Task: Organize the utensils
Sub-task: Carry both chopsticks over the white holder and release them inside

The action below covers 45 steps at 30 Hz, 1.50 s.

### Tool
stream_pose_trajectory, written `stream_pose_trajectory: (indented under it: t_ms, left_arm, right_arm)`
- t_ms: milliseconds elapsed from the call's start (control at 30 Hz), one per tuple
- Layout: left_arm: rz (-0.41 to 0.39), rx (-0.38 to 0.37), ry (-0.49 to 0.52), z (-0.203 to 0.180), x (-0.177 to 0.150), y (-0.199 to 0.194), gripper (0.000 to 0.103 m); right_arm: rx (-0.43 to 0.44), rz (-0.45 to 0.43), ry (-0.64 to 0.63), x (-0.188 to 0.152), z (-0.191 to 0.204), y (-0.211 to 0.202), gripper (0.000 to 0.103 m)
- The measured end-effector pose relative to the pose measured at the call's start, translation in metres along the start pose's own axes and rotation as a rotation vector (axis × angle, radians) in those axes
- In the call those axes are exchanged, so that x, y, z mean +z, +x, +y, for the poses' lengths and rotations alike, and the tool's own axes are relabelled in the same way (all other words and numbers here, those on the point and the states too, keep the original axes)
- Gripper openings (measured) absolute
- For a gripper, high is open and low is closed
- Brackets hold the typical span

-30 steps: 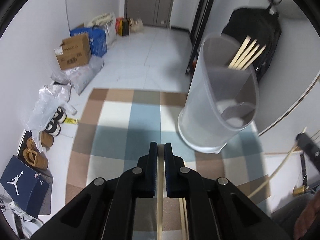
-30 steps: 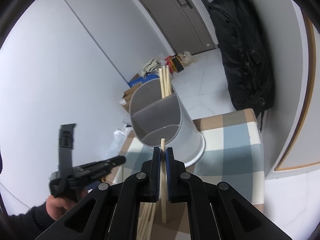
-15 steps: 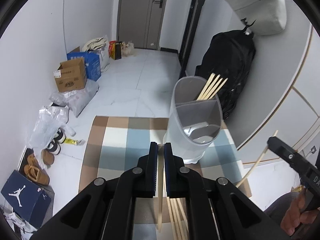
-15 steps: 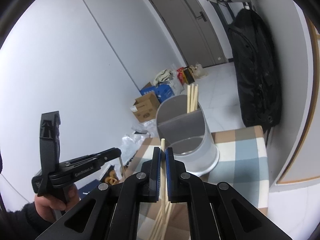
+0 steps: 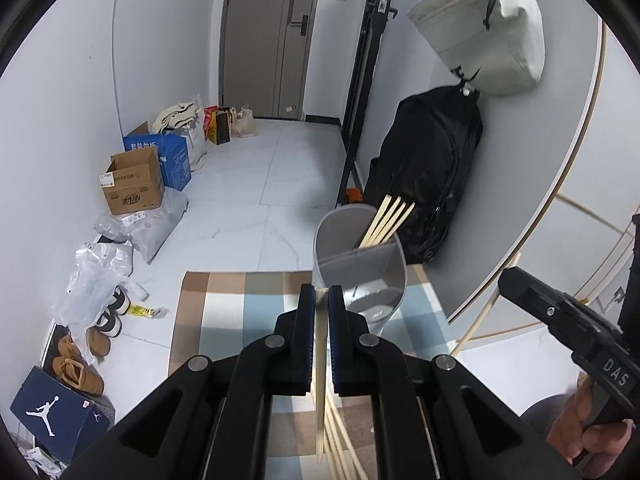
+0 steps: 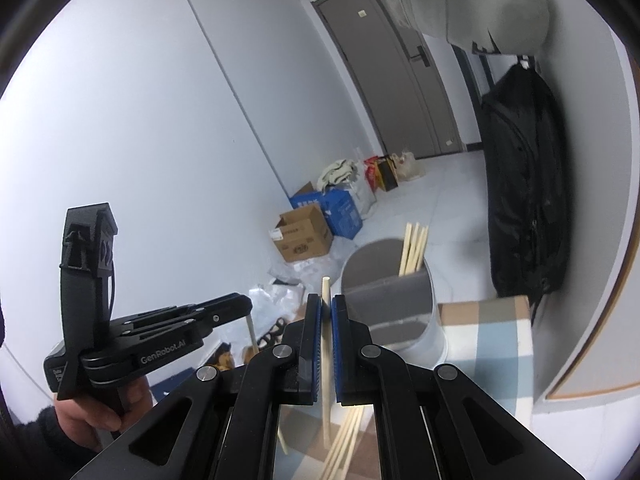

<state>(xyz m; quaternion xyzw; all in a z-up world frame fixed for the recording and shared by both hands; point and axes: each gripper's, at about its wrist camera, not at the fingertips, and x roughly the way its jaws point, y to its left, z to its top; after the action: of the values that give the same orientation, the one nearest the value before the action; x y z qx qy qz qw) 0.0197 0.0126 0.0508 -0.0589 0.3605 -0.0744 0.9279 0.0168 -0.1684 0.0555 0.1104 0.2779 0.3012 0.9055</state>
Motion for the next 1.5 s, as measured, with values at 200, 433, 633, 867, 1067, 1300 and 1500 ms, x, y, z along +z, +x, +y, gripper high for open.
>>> stream_pose_trajectory:
  t_ms: [200, 433, 633, 867, 1067, 1300, 1500]
  left_arm:
    - [-0.011, -0.011, 0.002, -0.004, 0.019, 0.000, 0.003]
    - [-0.051, -0.029, 0.018, -0.010, 0.046, -0.006, 0.002]
    - [-0.074, -0.050, 0.032, -0.016, 0.065, -0.003, 0.002]
    - [-0.093, -0.069, 0.033, -0.019, 0.085, 0.004, 0.002]
    - [-0.116, -0.067, 0.033, -0.016, 0.103, 0.014, 0.002]
    - [-0.123, -0.068, 0.012, -0.008, 0.113, 0.035, 0.002]
    - [-0.131, -0.069, -0.015, -0.005, 0.121, 0.052, 0.002]
  right_arm:
    - [0.000, -0.026, -0.011, 0.018, 0.005, -0.002, 0.004]
    - [0.002, -0.058, -0.009, 0.046, 0.002, -0.002, 0.004]
    - [0.003, -0.083, -0.015, 0.074, 0.001, 0.003, 0.004]
    - [-0.011, -0.115, -0.026, 0.103, 0.001, 0.013, 0.004]
    - [-0.025, -0.135, -0.031, 0.123, -0.004, 0.027, 0.004]
    - [-0.065, -0.145, -0.045, 0.136, -0.011, 0.046, 0.004]
    - [-0.084, -0.145, -0.039, 0.138, -0.018, 0.058, 0.004]
